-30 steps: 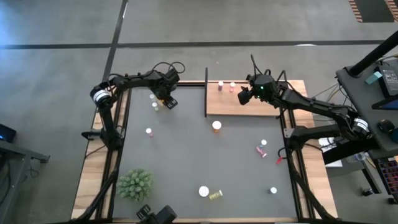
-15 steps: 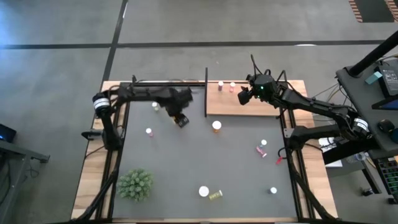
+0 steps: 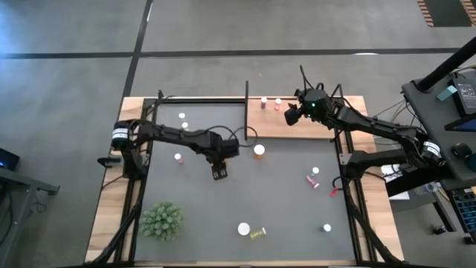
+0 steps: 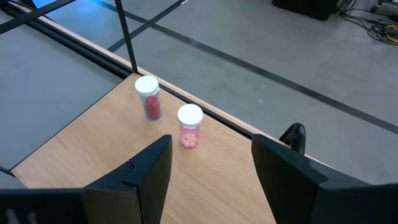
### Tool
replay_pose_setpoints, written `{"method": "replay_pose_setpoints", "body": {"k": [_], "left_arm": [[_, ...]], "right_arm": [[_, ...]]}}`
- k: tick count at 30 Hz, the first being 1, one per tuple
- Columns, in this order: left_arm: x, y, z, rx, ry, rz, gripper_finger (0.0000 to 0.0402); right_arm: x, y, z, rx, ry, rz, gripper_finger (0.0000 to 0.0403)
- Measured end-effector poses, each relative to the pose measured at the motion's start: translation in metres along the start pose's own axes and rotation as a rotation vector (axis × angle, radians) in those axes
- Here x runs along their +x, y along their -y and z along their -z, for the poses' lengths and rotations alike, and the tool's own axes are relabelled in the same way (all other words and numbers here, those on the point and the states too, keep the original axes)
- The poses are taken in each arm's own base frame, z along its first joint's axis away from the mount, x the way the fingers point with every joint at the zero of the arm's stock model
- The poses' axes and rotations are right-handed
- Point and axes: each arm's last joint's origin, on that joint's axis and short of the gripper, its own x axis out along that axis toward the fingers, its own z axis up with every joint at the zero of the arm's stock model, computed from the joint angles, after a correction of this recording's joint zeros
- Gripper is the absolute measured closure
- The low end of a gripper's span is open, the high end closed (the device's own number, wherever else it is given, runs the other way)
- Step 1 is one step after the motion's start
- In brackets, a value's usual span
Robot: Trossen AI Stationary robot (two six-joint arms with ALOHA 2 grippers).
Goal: Pick and place medicine bottles onto shelf by color
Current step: Move the top orange pill bottle to the center of the table
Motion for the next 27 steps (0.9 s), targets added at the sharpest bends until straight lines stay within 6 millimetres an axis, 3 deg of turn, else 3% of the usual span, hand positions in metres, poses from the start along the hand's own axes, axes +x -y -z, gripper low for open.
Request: {"method": "replay_pose_setpoints", "body": {"k": [4, 14, 27], "left_arm": [[-0.001, 0.013, -0.007, 0.149, 0.098, 0.021, 0.023], [0.0, 0.014, -0.008, 0.481, 0.122, 0.092, 0.023], [0.001, 0.018, -0.005, 1.509, 0.189, 0.074, 0.023]], "right_arm": [[0.0, 0.0, 0.0, 0.0, 0.0, 0.0, 0.019], [0.0, 0.0, 0.0, 0.0, 0.0, 0.0, 0.019], [0.0, 0.0, 0.0, 0.0, 0.0, 0.0, 0.019]]}}
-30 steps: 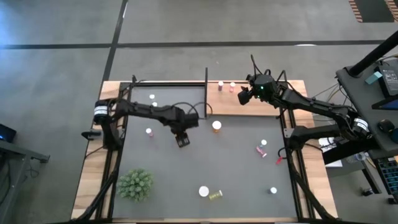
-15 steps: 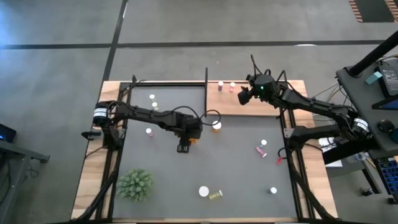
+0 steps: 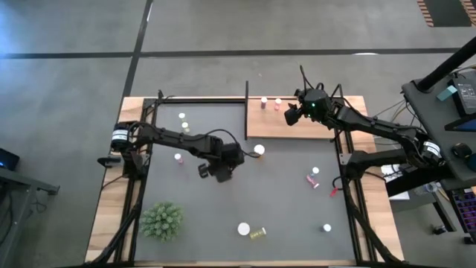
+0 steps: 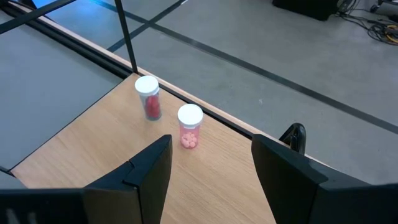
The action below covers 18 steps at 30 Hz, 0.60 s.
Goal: Pick and place medicine bottles onto shelf by color
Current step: Move the top orange pill bottle to the center of the table
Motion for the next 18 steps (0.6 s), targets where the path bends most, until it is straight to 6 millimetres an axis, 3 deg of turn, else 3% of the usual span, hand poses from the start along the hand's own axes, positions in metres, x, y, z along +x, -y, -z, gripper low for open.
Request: {"method": "replay_pose_setpoints", "body": {"k": [5, 11, 18], "left_arm": [[0.004, 0.005, 0.0, 0.189, 0.058, 0.029, 0.023], [0.012, 0.017, 0.003, 0.269, 0.057, 0.069, 0.023], [0.01, 0.016, 0.001, 0.263, 0.1, 0.078, 0.0227]], "right_arm": [[0.0, 0.0, 0.0, 0.0, 0.0, 0.0, 0.019], [0.0, 0.0, 0.0, -0.001, 0.0, 0.0, 0.019], [0.0, 0.0, 0.0, 0.0, 0.0, 0.0, 0.019]]}}
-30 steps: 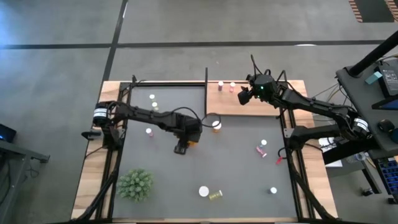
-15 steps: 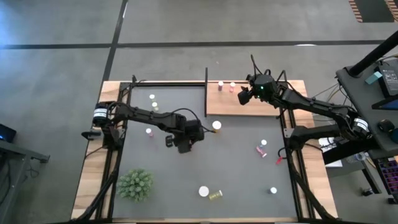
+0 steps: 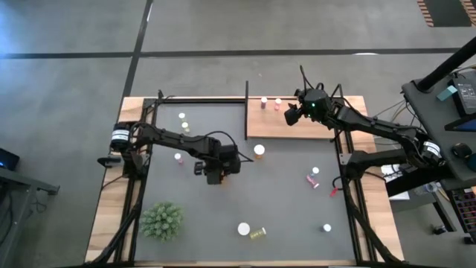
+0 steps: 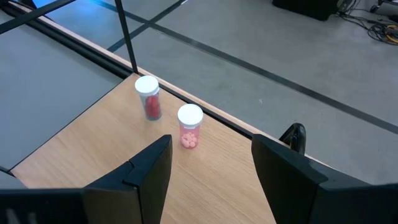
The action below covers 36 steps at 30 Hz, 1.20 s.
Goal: Pick and place medicine bottles onto shelf by color
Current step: Move the top orange pill bottle to the center of the table
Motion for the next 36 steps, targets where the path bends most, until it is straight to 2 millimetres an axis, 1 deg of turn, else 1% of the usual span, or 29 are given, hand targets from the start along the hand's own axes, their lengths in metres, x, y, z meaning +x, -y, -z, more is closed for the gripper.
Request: {"method": "replay_pose_setpoints", "body": {"k": [3, 7, 11, 14, 17, 20, 22, 25, 27, 29, 30, 32, 36], "left_arm": [[0.0, 0.0, -0.001, -0.011, 0.042, -0.002, 0.021], [-0.001, -0.002, -0.002, -0.126, 0.073, -0.009, 0.0171], [-0.007, -0.01, -0.002, -0.247, 0.062, -0.038, 0.0133], [-0.018, -0.017, -0.003, -0.396, 0.042, -0.074, 0.0111], [-0.035, -0.025, -0.004, -0.572, 0.043, -0.14, 0.0101], [-0.052, -0.028, -0.005, -0.814, 0.022, -0.211, 0.01], [-0.057, -0.027, -0.005, -1.039, 0.011, -0.253, 0.01], [-0.058, -0.025, -0.004, -1.459, 0.052, -0.275, 0.0099], [-0.057, -0.026, -0.004, -1.779, 0.106, -0.281, 0.0099], [-0.053, -0.023, -0.003, -2.079, 0.135, -0.264, 0.0099], [-0.05, -0.021, -0.003, -2.199, 0.134, -0.251, 0.01], [-0.044, -0.013, -0.004, -2.344, 0.089, -0.206, 0.01], [-0.041, -0.007, -0.011, -2.461, 0.041, -0.153, 0.01]], "right_arm": [[0.0, 0.0, 0.0, -0.001, 0.0, 0.0, 0.019], [0.0, 0.0, 0.0, 0.0, 0.0, 0.0, 0.019], [0.0, 0.0, 0.0, 0.0, 0.0, 0.0, 0.019], [0.0, 0.0, 0.0, 0.0, 0.0, 0.0, 0.019], [0.0, 0.0, 0.0, -0.001, 0.0, 0.0, 0.019], [0.0, 0.0, 0.0, 0.0, 0.0, 0.0, 0.019], [0.0, 0.0, 0.0, -0.001, 0.0, 0.0, 0.019], [0.0, 0.0, 0.0, 0.0, 0.0, 0.001, 0.019], [0.0, 0.0, 0.0, -0.001, 0.0, 0.0, 0.019], [0.0, 0.0, 0.0, 0.0, 0.0, 0.0, 0.019], [0.0, 0.0, 0.0, 0.0, 0.0, 0.0, 0.019], [0.0, 0.0, 0.0, 0.0, 0.0, 0.001, 0.019], [0.0, 0.0, 0.0, -0.001, 0.0, 0.0, 0.019]]}}
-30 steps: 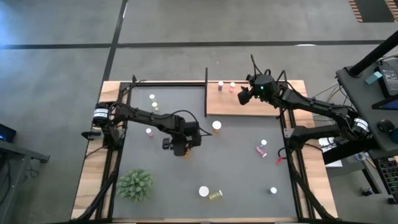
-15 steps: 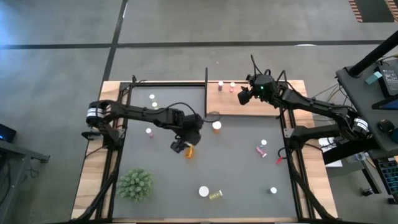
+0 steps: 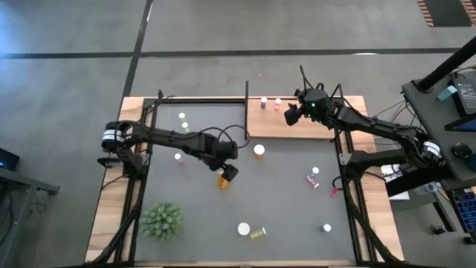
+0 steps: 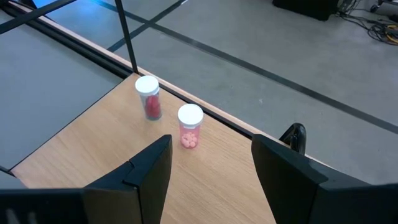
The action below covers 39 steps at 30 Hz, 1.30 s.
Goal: Pick and place medicine bottles onto shelf by color
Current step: Move the top orange pill bottle to the center of the table
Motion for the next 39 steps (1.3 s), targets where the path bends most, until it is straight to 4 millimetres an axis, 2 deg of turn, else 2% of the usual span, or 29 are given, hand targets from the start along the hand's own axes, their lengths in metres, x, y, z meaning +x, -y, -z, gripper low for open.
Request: {"method": "replay_pose_setpoints", "body": {"k": [7, 13, 20, 35, 39], "left_arm": [[0.007, 0.004, 0.012, -0.202, -0.001, -0.017, 0.01], [0.02, -0.003, 0.019, -0.314, 0.003, -0.031, 0.01], [0.032, -0.007, 0.019, -0.343, 0.075, 0.016, 0.01], [0.059, -0.016, 0.031, -0.294, 0.057, -0.011, 0.01], [0.059, -0.015, 0.032, -0.27, 0.061, -0.016, 0.01]], "right_arm": [[0.0, 0.0, 0.0, 0.001, 0.0, 0.0, 0.019], [0.0, 0.0, 0.0, 0.001, 0.0, 0.0, 0.019], [0.0, 0.0, 0.0, 0.0, 0.0, 0.0, 0.019], [0.0, 0.0, 0.0, 0.001, 0.0, 0.0, 0.019], [0.0, 0.0, 0.0, 0.0, 0.0, 0.0, 0.019]]}}
